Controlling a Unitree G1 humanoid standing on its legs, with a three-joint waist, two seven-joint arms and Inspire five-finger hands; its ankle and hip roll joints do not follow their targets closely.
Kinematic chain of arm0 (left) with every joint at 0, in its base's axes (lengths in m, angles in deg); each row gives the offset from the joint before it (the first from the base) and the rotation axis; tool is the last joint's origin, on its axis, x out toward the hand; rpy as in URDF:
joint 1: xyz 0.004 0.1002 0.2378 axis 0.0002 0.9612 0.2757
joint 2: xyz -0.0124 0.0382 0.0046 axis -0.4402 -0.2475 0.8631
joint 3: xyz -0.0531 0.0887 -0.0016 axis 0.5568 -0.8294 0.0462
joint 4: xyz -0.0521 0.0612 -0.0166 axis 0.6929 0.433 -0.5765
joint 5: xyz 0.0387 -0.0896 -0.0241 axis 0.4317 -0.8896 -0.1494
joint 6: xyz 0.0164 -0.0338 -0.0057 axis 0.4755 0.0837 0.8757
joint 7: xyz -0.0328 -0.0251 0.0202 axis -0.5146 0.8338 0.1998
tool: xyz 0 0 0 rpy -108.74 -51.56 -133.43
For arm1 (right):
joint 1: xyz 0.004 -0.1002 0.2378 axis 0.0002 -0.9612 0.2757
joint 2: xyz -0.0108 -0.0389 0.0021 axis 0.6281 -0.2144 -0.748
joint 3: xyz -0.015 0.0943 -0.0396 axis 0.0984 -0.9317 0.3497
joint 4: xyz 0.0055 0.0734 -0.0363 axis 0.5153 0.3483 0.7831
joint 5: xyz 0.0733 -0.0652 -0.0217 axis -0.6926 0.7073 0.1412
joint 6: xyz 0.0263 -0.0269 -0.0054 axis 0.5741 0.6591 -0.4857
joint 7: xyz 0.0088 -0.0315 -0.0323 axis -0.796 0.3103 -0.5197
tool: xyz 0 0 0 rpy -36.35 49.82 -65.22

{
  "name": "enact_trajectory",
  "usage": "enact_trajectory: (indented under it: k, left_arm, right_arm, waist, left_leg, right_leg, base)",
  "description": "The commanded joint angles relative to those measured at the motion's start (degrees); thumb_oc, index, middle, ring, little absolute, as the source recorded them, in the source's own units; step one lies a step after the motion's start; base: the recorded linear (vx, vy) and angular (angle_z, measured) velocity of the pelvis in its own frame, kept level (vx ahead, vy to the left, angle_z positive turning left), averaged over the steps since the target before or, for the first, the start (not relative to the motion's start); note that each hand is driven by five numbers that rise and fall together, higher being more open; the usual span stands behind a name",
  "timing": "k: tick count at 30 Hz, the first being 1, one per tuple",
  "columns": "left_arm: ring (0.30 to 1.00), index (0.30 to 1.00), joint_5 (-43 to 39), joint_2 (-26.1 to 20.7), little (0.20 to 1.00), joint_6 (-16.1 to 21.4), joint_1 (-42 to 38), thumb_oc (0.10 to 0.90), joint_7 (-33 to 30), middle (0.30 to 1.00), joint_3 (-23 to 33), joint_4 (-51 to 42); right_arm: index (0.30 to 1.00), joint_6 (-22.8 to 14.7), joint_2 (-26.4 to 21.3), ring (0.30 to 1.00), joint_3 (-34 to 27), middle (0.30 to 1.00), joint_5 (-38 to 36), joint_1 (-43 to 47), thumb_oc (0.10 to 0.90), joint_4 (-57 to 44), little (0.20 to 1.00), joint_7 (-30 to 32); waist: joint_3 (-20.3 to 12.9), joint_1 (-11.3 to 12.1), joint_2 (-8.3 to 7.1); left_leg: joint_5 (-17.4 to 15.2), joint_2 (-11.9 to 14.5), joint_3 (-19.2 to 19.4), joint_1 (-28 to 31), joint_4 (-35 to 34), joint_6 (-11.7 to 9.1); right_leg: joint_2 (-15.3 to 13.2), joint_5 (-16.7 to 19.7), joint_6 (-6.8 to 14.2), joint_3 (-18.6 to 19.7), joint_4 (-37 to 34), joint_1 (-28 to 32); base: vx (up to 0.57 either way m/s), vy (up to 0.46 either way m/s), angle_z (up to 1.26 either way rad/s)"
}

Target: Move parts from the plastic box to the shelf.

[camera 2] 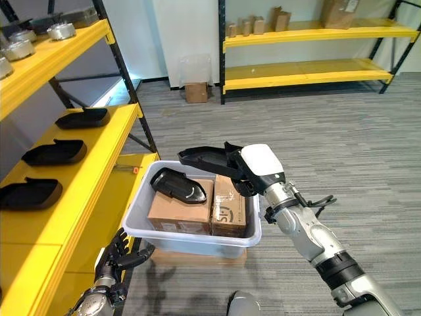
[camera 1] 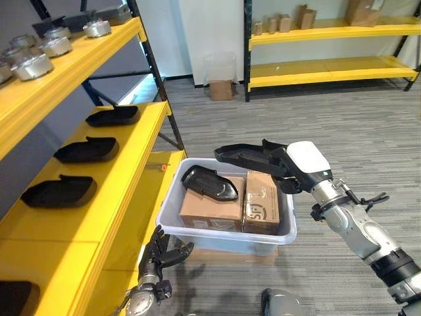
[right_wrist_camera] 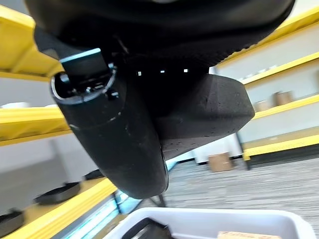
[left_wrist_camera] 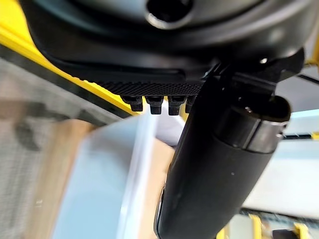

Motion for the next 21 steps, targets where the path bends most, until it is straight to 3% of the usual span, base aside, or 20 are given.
enact_trajectory:
  k: [1, 2, 4, 6, 8, 10, 15, 21]
  left_arm:
    - [1.000, 1.000, 0.37, -3.25, 1.000, 4.71, -4.96, 0.900, 0.30, 1.000, -0.14, -3.92]
    - [1.000, 1.000, 0.76, -3.52, 1.000, 4.59, -6.18, 0.900, 0.48, 1.000, -0.99, -3.87]
    - [1.000, 1.000, 1.10, -3.44, 1.000, 4.43, -7.56, 0.900, 0.57, 1.000, -1.95, -4.08]
    - [1.000, 1.000, 1.63, -3.47, 1.000, 4.12, -8.59, 0.900, 0.46, 1.000, -2.81, -3.61]
    - [1.000, 1.000, 2.62, -3.25, 1.000, 3.59, -10.71, 0.900, 1.02, 1.000, -5.24, -3.84]
    - [1.000, 1.000, 2.72, -3.13, 1.000, 3.47, -10.66, 0.900, 1.22, 1.000, -5.36, -4.19]
    - [1.000, 1.000, 5.28, -4.55, 1.000, 3.73, -10.45, 0.900, 1.73, 1.000, -4.71, -4.84]
    - [1.000, 1.000, 6.22, -4.38, 1.000, 4.16, -9.84, 0.900, 0.52, 1.000, -3.19, -4.71]
  right_arm:
    - [0.300, -2.67, 0.23, 0.300, -5.99, 0.300, -1.67, 7.99, 0.400, -7.86, 0.300, 5.89]
    - [0.300, -2.22, 0.01, 0.300, -7.86, 0.300, -1.09, 5.97, 0.400, -9.11, 0.300, 6.89]
    - [0.300, -2.06, 0.25, 0.300, -9.98, 0.300, -0.79, 3.52, 0.400, -10.30, 0.300, 7.68]
    - [0.300, -2.08, 0.42, 0.300, -11.72, 0.300, -0.62, 1.26, 0.400, -10.99, 0.300, 8.09]
    - [0.300, -1.72, 0.71, 0.300, -14.94, 0.300, -0.57, -2.38, 0.400, -12.07, 0.300, 9.17]
    - [0.300, -1.65, 0.74, 0.300, -17.51, 0.300, 0.13, -4.50, 0.400, -13.70, 0.300, 9.74]
    - [0.300, -1.54, 1.78, 0.300, -20.50, 0.300, 0.49, -6.89, 0.400, -14.77, 0.300, 10.59]
    - [0.300, -1.33, 3.54, 0.300, -19.42, 0.300, 1.02, -6.21, 0.400, -13.93, 0.300, 10.32]
  waist:
    - [-0.68, -0.89, -0.55]
    - [-0.66, -1.80, -1.08]
    - [-1.21, -2.89, -1.42]
    - [-1.41, -3.59, -1.30]
    - [-1.73, -4.86, -1.05]
    - [-2.56, -5.38, -0.84]
    - [-2.18, -4.12, -2.10]
    - [-2.76, -2.70, -3.82]
  left_leg:
    - [-3.31, 2.68, 5.62, -3.75, 15.05, -0.97]
    - [-9.23, 2.49, 9.06, -2.26, 20.72, -0.16]
    - [-13.81, 2.83, 11.61, 0.90, 24.41, -0.48]
    - [-15.48, 3.33, 12.51, 2.52, 25.22, -0.31]
    - [-17.94, 3.28, 14.13, 4.16, 21.75, -0.63]
    - [-22.40, 0.82, 16.04, 5.89, 14.73, 0.81]
    - [-22.48, -2.39, 16.48, 6.31, 10.55, 0.88]
    - [-23.04, -5.44, 16.67, 7.11, 7.17, 1.91]
  right_leg:
    - [-1.04, -1.13, 5.10, -0.88, -7.01, 10.45]
    - [-2.25, -0.75, 4.95, -4.08, -8.48, 11.66]
    - [-3.13, -1.48, 5.19, -6.71, -8.87, 13.12]
    - [-3.76, -2.06, 5.40, -8.80, -8.31, 13.75]
    - [-6.29, -0.96, 6.77, -13.22, -6.90, 13.88]
    - [-7.87, 0.14, 8.05, -14.46, -6.73, 13.33]
    - [-11.94, 5.83, 10.99, -15.75, -8.52, 12.77]
    - [-13.69, 9.99, 13.15, -16.18, -11.18, 12.72]
  base:
    - [-0.24, -0.317, 1.25]
    - [-0.12, -0.131, 1.00]
    - [-0.04, -0.111, 0.88]
    - [-0.02, 0.014, 1.01]
    - [-0.08, 0.114, 1.51]
    - [-0.01, 0.183, 1.33]
    - [0.01, 0.173, 0.49]
    - [0.00, 0.122, 0.23]
